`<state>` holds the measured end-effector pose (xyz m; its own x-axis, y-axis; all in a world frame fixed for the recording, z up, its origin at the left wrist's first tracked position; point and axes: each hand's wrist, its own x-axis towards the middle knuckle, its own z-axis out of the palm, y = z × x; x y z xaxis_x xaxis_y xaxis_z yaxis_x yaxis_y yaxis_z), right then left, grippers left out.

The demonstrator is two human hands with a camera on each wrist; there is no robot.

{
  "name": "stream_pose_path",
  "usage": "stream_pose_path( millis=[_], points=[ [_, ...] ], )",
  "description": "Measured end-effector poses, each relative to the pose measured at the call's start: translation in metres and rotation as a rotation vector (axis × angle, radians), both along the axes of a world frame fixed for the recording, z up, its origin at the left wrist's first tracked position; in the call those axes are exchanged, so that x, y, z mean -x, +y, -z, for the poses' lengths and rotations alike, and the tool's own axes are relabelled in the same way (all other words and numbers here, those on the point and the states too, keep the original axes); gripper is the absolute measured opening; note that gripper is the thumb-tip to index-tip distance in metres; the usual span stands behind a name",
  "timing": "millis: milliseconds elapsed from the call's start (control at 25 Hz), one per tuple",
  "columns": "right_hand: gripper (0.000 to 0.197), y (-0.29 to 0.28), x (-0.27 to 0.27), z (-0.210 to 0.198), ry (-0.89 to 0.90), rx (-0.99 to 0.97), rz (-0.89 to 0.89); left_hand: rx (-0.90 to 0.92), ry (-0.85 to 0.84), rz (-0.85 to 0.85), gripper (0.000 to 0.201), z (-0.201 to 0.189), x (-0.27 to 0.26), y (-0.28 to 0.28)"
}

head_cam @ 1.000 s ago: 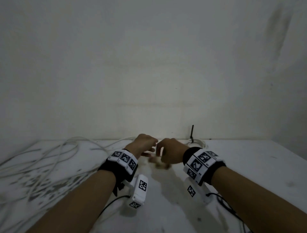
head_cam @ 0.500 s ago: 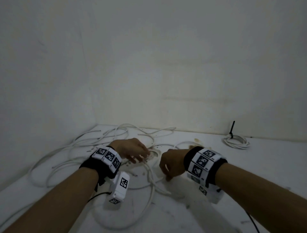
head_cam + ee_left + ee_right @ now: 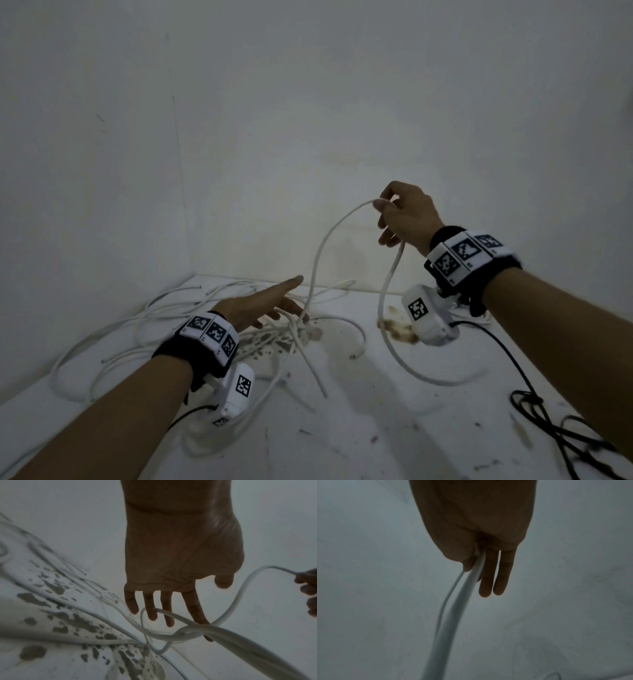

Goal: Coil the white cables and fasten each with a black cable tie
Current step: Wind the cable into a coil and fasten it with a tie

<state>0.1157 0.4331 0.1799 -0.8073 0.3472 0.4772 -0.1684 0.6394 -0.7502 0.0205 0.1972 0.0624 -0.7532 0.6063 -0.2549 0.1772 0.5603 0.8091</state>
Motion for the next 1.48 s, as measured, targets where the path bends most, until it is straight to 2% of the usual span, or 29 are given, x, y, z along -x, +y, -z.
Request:
stream_pose_path(
  millis=[80,200,240,280,320,400,440,480,520,560,640,680,720,800,840,920,960,1000,1040,1080,1120,1200,1240,1280,1320,1360,1400,1440,1480],
  points=[
    [0.015,0.000,-0.003,-0.015,0.072,0.035,0.018,0.136,0.134,0.019,0.070,-0.008,-0.001,0.004],
    [0.014,0.001,0.004,-0.027,0.158,0.011,0.114,0.553,0.528,0.037,0.054,-0.019,0.003,0.014],
    [0.014,0.001,0.007,-0.028,0.134,-0.066,0.167,0.659,0.656,0.045,0.052,-0.023,0.005,0.016],
    [0.014,0.000,0.008,-0.028,0.047,-0.215,0.230,0.683,0.728,0.043,0.050,-0.028,0.006,0.019],
    [0.020,-0.004,0.007,-0.025,-0.085,-0.376,0.266,0.613,0.727,0.037,0.047,-0.035,0.006,0.021],
    [0.062,-0.014,0.007,-0.011,-0.323,-0.578,0.226,0.264,0.586,0.032,0.042,-0.051,0.004,0.024],
    [0.087,-0.022,0.005,-0.006,-0.338,-0.615,0.192,0.057,0.505,0.045,0.039,-0.059,0.000,0.024],
    [0.105,-0.031,0.002,0.000,-0.279,-0.685,0.175,-0.116,0.432,0.056,0.035,-0.069,-0.004,0.024],
    [0.111,-0.039,0.005,0.005,-0.189,-0.811,0.167,-0.250,0.351,0.064,0.033,-0.078,-0.010,0.025],
    [0.103,-0.047,0.008,0.008,-0.108,-0.975,0.146,-0.364,0.259,0.081,0.031,-0.087,-0.016,0.024],
    [0.054,-0.058,0.012,0.003,-0.058,-1.188,0.036,-0.536,0.108,0.099,0.026,-0.099,-0.025,0.023],
    [0.033,-0.060,0.011,-0.005,-0.073,-1.207,0.003,-0.580,0.114,0.070,0.023,-0.102,-0.025,0.020],
    [0.027,-0.059,0.009,-0.012,-0.076,-1.172,-0.001,-0.594,0.183,0.005,0.020,-0.100,-0.023,0.017],
    [0.029,-0.057,0.007,-0.027,-0.025,-0.917,0.048,-0.524,0.406,-0.158,0.022,-0.087,-0.011,0.005],
    [0.029,-0.055,0.006,-0.035,0.045,-0.670,0.071,-0.461,0.491,-0.224,0.027,-0.075,-0.002,-0.003],
    [0.045,-0.046,0.005,-0.050,0.130,-0.071,0.082,-0.259,0.570,-0.316,0.040,-0.047,0.020,-0.021],
    [0.053,-0.040,0.005,-0.053,0.134,0.135,0.097,-0.148,0.572,-0.345,0.044,-0.035,0.029,-0.029],
    [0.054,-0.035,0.005,-0.054,0.081,0.213,0.116,-0.069,0.560,-0.367,0.049,-0.026,0.036,-0.035],
    [0.049,-0.029,0.007,-0.053,0.001,0.165,0.159,-0.031,0.551,-0.375,0.054,-0.021,0.040,-0.038],
    [0.042,-0.027,0.008,-0.050,-0.104,0.004,0.217,-0.021,0.557,-0.374,0.056,-0.021,0.040,-0.039],
    [0.050,-0.026,0.009,-0.042,-0.224,-0.223,0.292,-0.032,0.585,-0.371,0.056,-0.024,0.040,-0.038],
    [0.100,-0.035,0.009,-0.026,-0.286,-0.636,0.352,-0.059,0.723,-0.352,0.052,-0.041,0.037,-0.032],
    [0.114,-0.044,0.008,-0.020,-0.217,-0.784,0.340,-0.067,0.835,-0.323,0.051,-0.051,0.035,-0.028],
    [0.113,-0.056,0.010,-0.016,-0.165,-0.929,0.289,-0.093,0.961,-0.282,0.049,-0.062,0.033,-0.022],
    [0.097,-0.065,0.014,-0.013,-0.172,-1.044,0.192,-0.139,1.068,-0.236,0.046,-0.073,0.030,-0.015],
    [0.066,-0.072,0.018,-0.009,-0.209,-1.086,0.046,-0.204,1.130,-0.203,0.043,-0.082,0.026,-0.007],
    [0.033,-0.079,0.019,-0.006,-0.263,-1.027,-0.098,-0.278,1.132,-0.199,0.037,-0.089,0.020,0.000],
    [0.015,-0.082,0.020,-0.006,-0.285,-0.878,-0.215,-0.351,1.100,-0.224,0.032,-0.093,0.016,0.004],
    [0.022,-0.082,0.020,-0.006,-0.252,-0.715,-0.285,-0.412,1.033,-0.275,0.030,-0.093,0.013,0.005]
  ],
)
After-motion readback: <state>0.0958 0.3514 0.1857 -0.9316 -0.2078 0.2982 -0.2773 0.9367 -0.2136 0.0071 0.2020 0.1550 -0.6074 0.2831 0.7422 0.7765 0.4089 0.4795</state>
